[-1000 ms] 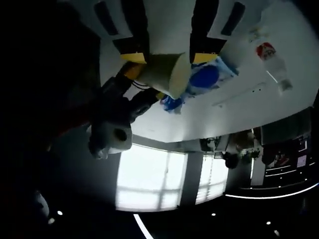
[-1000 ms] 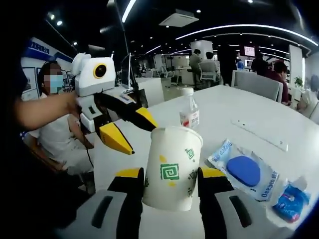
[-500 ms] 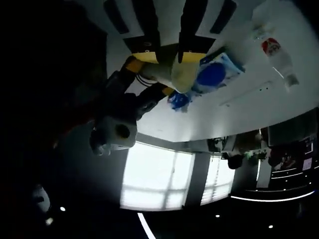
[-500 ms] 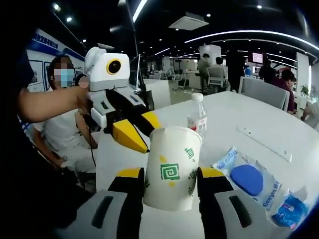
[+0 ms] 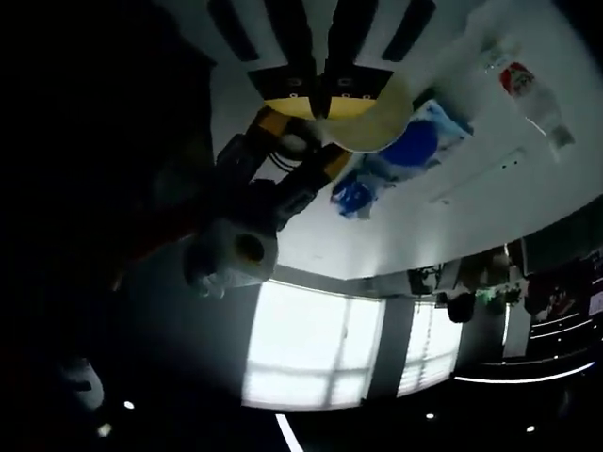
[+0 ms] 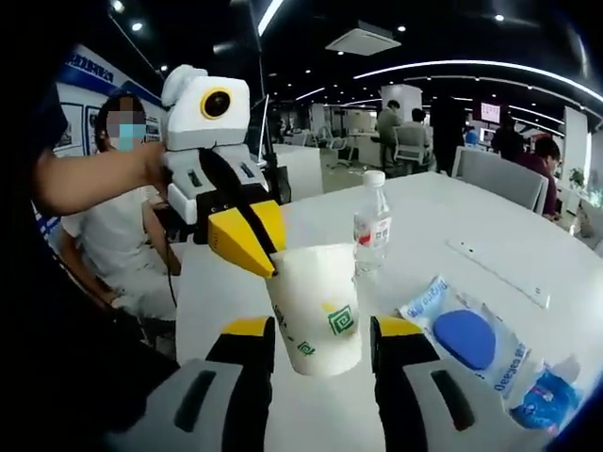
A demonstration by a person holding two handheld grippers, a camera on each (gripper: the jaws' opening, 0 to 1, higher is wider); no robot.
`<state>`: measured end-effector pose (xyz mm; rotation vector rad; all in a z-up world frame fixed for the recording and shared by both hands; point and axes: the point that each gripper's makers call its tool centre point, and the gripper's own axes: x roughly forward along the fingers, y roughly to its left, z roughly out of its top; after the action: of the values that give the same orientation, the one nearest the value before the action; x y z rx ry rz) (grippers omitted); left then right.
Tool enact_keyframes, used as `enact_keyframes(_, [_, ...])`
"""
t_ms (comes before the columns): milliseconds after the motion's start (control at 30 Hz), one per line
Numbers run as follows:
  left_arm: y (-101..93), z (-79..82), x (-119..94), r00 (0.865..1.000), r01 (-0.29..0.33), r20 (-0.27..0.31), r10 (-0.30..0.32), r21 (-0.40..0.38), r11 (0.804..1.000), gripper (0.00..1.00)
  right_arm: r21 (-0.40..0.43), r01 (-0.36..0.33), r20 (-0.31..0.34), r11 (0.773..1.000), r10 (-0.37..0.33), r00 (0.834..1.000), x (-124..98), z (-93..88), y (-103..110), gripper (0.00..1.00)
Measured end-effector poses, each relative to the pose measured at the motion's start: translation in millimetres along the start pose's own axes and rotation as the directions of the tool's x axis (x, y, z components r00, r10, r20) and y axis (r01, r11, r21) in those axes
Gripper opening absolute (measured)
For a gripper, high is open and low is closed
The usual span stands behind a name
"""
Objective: Arrange the tabletop items into an orderly group along one side of the table until the central work area is clear of visible clutter.
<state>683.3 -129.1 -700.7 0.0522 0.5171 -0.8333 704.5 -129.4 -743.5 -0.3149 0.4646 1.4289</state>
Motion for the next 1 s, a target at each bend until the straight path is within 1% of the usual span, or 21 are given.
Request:
enact_keyframes(67, [4.1, -1.3, 1, 1.0, -0.021, -0.02, 0.022, 0.03, 0.999, 0.0, 0.003, 0.017, 0.009, 1.0, -0.017, 1.0, -3, 1.5, -3, 0.4])
enact_keyframes(100, [4.3, -1.1, 1, 1.0, -0.02, -0.023, 0.021, 0.027, 0.999, 0.0, 0.01, 0.025, 0.011, 1.0, -0.025, 1.0, -4, 1.9, -4, 0.43])
enact_keyframes(167, [6.7, -0.7, 1, 0.999, -0.022, -0.026, 0.023, 0.038, 0.999, 0.0, 0.029, 0.041, 0.018, 0.999, -0.042, 0.999, -7, 2.4, -8, 0.47])
enact_keyframes(267, [13.5, -3.1, 1, 0.998, -0.034, -0.047, 0.036, 0.056, 0.998, 0.0, 0.04, 0.065, 0.021, 0.997, -0.066, 0.998, -11, 0.8, -14, 0.54])
enact_keyframes(333, [19.2, -6.3, 0, 0.996, -0.049, -0.074, 0.055, 0.088, 0.995, 0.0, 0.059, 0.093, 0.03, 0.994, -0.095, 0.995, -16, 0.0, -20, 0.59])
enact_keyframes(500, [32.8, -5.8, -1, 0.992, -0.08, -0.092, 0.091, 0.116, 0.99, 0.0, 0.091, 0.147, 0.04, 0.985, -0.151, 0.988, -29, -3.4, -33, 0.69])
enact_keyframes(567, [39.0, -5.8, -1, 0.989, -0.091, -0.102, 0.104, 0.128, 0.988, 0.0, 0.114, 0.173, 0.039, 0.978, -0.179, 0.983, -34, -6.9, -41, 0.72])
enact_keyframes(667, [50.4, -8.5, 0, 0.983, -0.113, -0.127, 0.135, 0.162, 0.98, 0.0, 0.148, 0.208, 0.032, 0.967, -0.215, 0.976, -43, -12.9, -49, 0.76])
enact_keyframes(733, [56.0, -10.7, 1, 0.979, -0.122, -0.142, 0.148, 0.178, 0.976, 0.0, 0.16, 0.215, 0.034, 0.963, -0.223, 0.974, -46, -14.7, -52, 0.79])
enact_keyframes(833, [65.9, -14.2, 2, 0.972, -0.136, -0.163, 0.172, 0.208, 0.969, 0.0, 0.174, 0.245, 0.029, 0.954, -0.253, 0.967, -54, -19.8, -59, 0.83])
enact_keyframes(900, [72.3, -16.6, 3, 0.967, -0.144, -0.177, 0.185, 0.224, 0.964, 0.0, 0.2, 0.272, 0.03, 0.941, -0.283, 0.959, -63, -24.9, -67, 0.86])
enact_keyframes(1000, [82.2, -19.5, 4, 0.958, -0.158, -0.196, 0.209, 0.248, 0.956, 0.0, 0.211, 0.297, 0.025, 0.931, -0.31, 0.951, -72, -30.3, -72, 0.9])
